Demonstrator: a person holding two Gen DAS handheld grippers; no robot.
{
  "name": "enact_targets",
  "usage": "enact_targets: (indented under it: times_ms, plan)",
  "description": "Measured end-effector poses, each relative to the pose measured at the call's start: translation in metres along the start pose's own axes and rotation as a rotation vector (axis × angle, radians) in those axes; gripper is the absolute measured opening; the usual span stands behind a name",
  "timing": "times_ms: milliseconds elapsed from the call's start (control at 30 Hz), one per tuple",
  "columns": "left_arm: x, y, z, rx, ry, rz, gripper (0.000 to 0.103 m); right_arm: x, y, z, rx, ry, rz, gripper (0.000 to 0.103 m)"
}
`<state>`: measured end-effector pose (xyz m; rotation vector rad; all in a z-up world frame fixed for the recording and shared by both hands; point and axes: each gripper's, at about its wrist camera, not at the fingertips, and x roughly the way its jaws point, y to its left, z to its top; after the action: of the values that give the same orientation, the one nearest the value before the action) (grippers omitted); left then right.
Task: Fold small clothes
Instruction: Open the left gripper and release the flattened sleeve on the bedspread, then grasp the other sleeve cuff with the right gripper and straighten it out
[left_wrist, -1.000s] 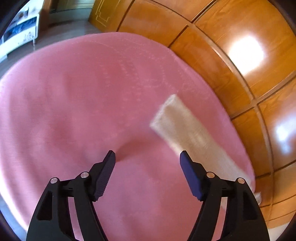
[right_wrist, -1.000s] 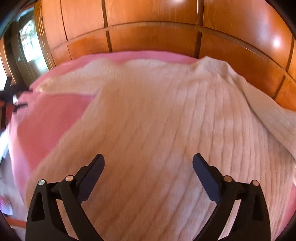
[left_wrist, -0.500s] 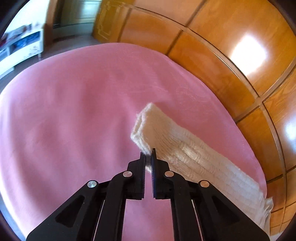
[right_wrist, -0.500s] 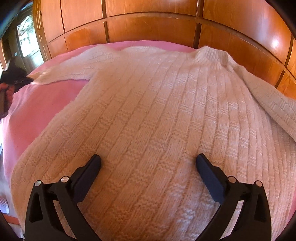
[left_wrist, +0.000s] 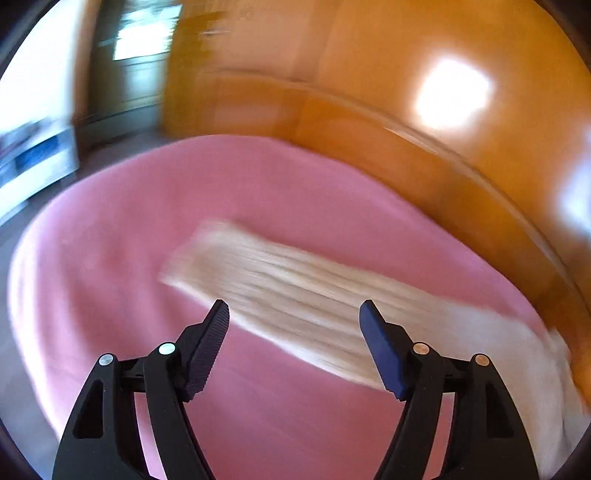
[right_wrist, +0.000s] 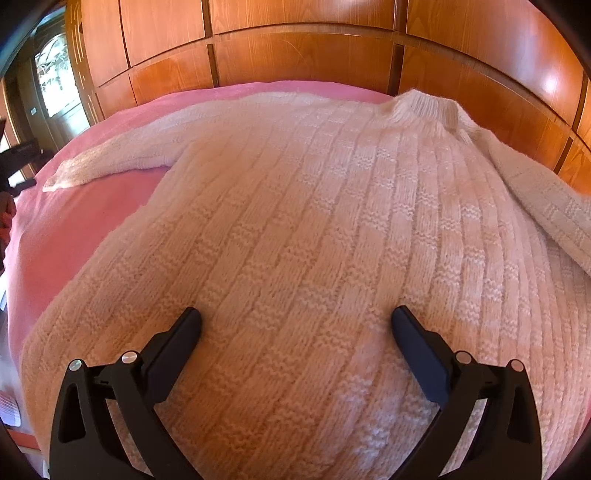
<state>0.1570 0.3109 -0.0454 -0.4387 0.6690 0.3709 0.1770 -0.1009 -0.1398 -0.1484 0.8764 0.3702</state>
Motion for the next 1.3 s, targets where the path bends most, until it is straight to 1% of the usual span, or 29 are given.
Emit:
enact_targets:
  times_ms: [67, 100, 133, 200, 267, 333, 367, 400, 467, 533, 567, 600, 633, 667, 733, 767, 800, 833, 867, 933, 1000, 1033, 1100, 1200, 1233, 1267, 1300]
  plan:
    - [-0.013, -0.043, -0.022, 0.072, 0.035, -0.129, 0.071, -0.001, -0.001, 0.000, 0.005, -0.001, 0.004, 0.101]
    - [-0.018, -0.062, -0.033, 0.105, 0.047, -0.171, 0.071, -0.003, -0.001, 0.000, 0.009, -0.001, 0.002, 0.101]
    - [-0.024, -0.083, -0.046, 0.144, 0.064, -0.237, 0.071, -0.005, -0.001, 0.000, 0.011, -0.001, -0.003, 0.101]
    - [-0.034, -0.120, -0.072, 0.196, 0.110, -0.352, 0.071, -0.018, -0.006, -0.001, 0.036, -0.016, -0.030, 0.101]
    - [-0.039, -0.157, -0.100, 0.242, 0.152, -0.424, 0.071, -0.037, -0.020, -0.005, 0.086, -0.049, -0.061, 0.101]
    - [-0.039, -0.181, -0.119, 0.279, 0.190, -0.457, 0.071, -0.059, -0.041, -0.013, 0.143, -0.090, -0.106, 0.100]
    - [-0.040, -0.198, -0.133, 0.319, 0.203, -0.476, 0.073, -0.076, -0.060, -0.020, 0.184, -0.119, -0.151, 0.100]
    - [-0.043, -0.209, -0.143, 0.354, 0.207, -0.477, 0.076, -0.088, -0.075, -0.026, 0.212, -0.138, -0.187, 0.100]
    - [-0.046, -0.238, -0.165, 0.441, 0.213, -0.485, 0.076, -0.114, -0.114, -0.043, 0.278, -0.165, -0.278, 0.093]
    - [-0.045, -0.256, -0.184, 0.500, 0.236, -0.497, 0.076, -0.135, -0.151, -0.061, 0.339, -0.177, -0.371, 0.087]
    - [-0.043, -0.265, -0.194, 0.526, 0.248, -0.502, 0.079, -0.146, -0.176, -0.073, 0.383, -0.172, -0.428, 0.084]
    - [-0.039, -0.271, -0.199, 0.546, 0.256, -0.496, 0.089, -0.154, -0.194, -0.082, 0.423, -0.168, -0.466, 0.082]
    - [-0.031, -0.278, -0.206, 0.578, 0.273, -0.472, 0.094, -0.160, -0.212, -0.092, 0.462, -0.165, -0.502, 0.075]
    - [-0.025, -0.286, -0.215, 0.619, 0.288, -0.447, 0.098, -0.165, -0.234, -0.102, 0.495, -0.158, -0.553, 0.071]
    - [-0.024, -0.292, -0.217, 0.645, 0.288, -0.433, 0.099, -0.168, -0.261, -0.114, 0.516, -0.142, -0.619, 0.070]
    - [-0.023, -0.292, -0.217, 0.643, 0.288, -0.436, 0.099, -0.168, -0.279, -0.121, 0.560, -0.130, -0.594, 0.070]
    - [-0.024, -0.291, -0.216, 0.636, 0.288, -0.444, 0.099, -0.168, -0.295, -0.129, 0.641, -0.136, -0.517, 0.070]
    - [-0.024, -0.289, -0.215, 0.628, 0.290, -0.451, 0.099, -0.169, -0.311, -0.136, 0.733, -0.156, -0.433, 0.070]
    - [-0.023, -0.288, -0.215, 0.623, 0.292, -0.456, 0.099, -0.169, -0.328, -0.143, 0.830, -0.195, -0.342, 0.070]
    - [-0.021, -0.286, -0.213, 0.626, 0.290, -0.452, 0.099, -0.163, -0.353, -0.147, 0.943, -0.257, -0.220, 0.070]
    - [-0.021, -0.288, -0.213, 0.632, 0.285, -0.446, 0.099, -0.152, -0.374, -0.148, 1.023, -0.285, -0.123, 0.070]
    - [-0.021, -0.288, -0.214, 0.631, 0.287, -0.445, 0.099, -0.145, -0.382, -0.148, 1.058, -0.288, -0.098, 0.070]
    - [-0.021, -0.290, -0.217, 0.629, 0.286, -0.448, 0.099, -0.136, -0.396, -0.145, 1.096, -0.326, -0.073, 0.066]
    - [-0.020, -0.290, -0.218, 0.630, 0.285, -0.447, 0.099, -0.132, -0.410, -0.139, 1.134, -0.370, -0.012, 0.045]
    - [-0.020, -0.290, -0.218, 0.629, 0.285, -0.445, 0.099, -0.132, -0.414, -0.135, 1.139, -0.369, -0.010, 0.024]
    - [-0.020, -0.290, -0.218, 0.628, 0.285, -0.447, 0.099, -0.132, -0.415, -0.136, 1.142, -0.369, -0.007, 0.012]
    - [-0.020, -0.290, -0.218, 0.627, 0.286, -0.448, 0.099, -0.134, -0.412, -0.134, 1.141, -0.375, 0.004, 0.012]
